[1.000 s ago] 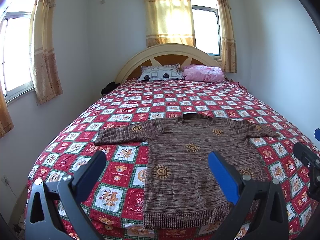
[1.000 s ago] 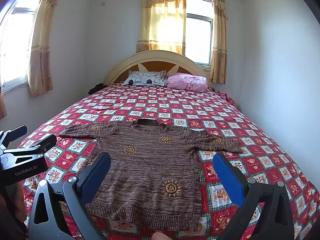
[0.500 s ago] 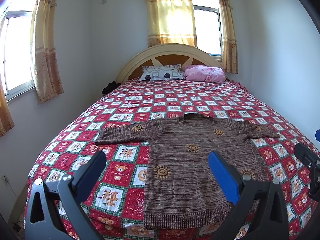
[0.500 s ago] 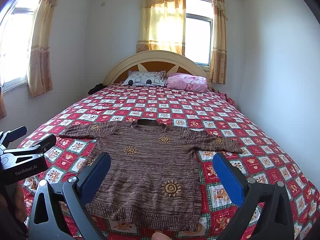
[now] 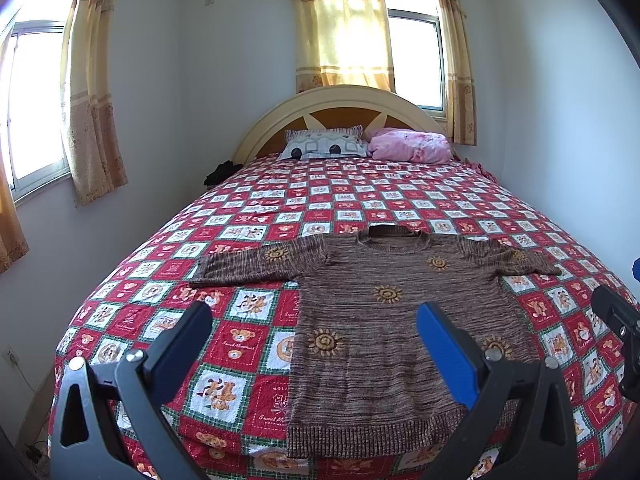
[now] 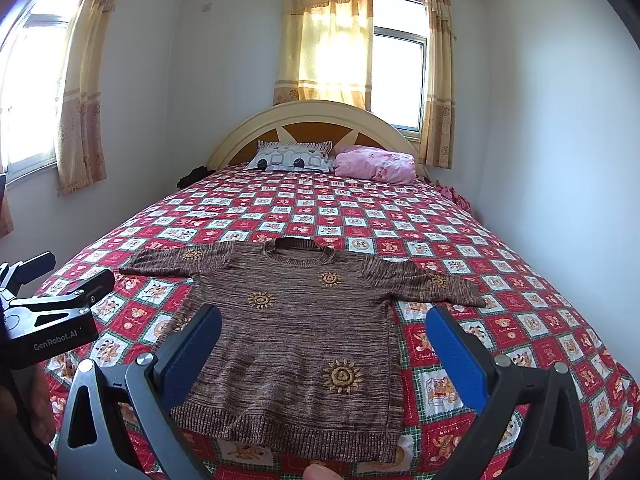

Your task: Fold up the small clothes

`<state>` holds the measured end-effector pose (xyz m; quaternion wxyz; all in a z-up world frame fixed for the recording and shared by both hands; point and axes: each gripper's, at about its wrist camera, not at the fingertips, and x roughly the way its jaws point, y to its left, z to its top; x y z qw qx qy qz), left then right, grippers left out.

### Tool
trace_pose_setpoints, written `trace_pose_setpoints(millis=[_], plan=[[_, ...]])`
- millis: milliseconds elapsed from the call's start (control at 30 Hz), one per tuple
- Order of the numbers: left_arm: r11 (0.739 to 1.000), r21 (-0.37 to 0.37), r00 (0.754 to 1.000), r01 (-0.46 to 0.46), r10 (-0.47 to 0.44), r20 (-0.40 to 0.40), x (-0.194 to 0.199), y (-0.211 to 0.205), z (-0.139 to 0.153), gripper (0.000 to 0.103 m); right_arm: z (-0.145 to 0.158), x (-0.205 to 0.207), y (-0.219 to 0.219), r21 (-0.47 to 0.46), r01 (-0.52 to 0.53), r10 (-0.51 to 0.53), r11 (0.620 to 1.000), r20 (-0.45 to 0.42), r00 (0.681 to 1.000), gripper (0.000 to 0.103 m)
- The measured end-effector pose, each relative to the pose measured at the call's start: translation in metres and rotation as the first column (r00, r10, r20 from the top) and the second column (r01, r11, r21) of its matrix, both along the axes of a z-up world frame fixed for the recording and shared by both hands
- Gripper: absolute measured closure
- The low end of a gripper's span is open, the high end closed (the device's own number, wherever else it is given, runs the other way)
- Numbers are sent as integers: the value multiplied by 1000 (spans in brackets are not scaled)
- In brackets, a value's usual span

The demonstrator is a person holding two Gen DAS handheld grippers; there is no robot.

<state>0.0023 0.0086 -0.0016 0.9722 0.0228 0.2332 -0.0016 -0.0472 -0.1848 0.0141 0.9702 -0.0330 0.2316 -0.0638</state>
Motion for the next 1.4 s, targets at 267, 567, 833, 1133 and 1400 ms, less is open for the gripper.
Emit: trace_pose_setpoints(millis=[267, 567, 833, 1133, 1400], plan=[[1000, -4, 1000, -5, 5, 3, 0, 2, -2, 0, 0, 1, 1, -1, 0, 0, 1000, -2, 1000, 1], [1000, -6, 1000, -11, 11, 3, -1, 4, -4, 0, -2, 2, 1, -3, -4, 4, 1000, -7, 1000, 1], [1000, -6, 1000, -13, 13, -1, 0, 3, -5, 0, -8, 6, 0, 0, -3, 3, 1000, -18, 1000, 1], [1000, 16, 999, -21, 22, -32, 14, -4, -22, 0, -23, 20, -8, -4, 7, -7, 1000, -51, 999, 1], [997, 78, 996, -17, 24, -81, 47, -7, -51, 0, -53, 50, -64, 35, 104, -99, 994, -112, 989, 1]])
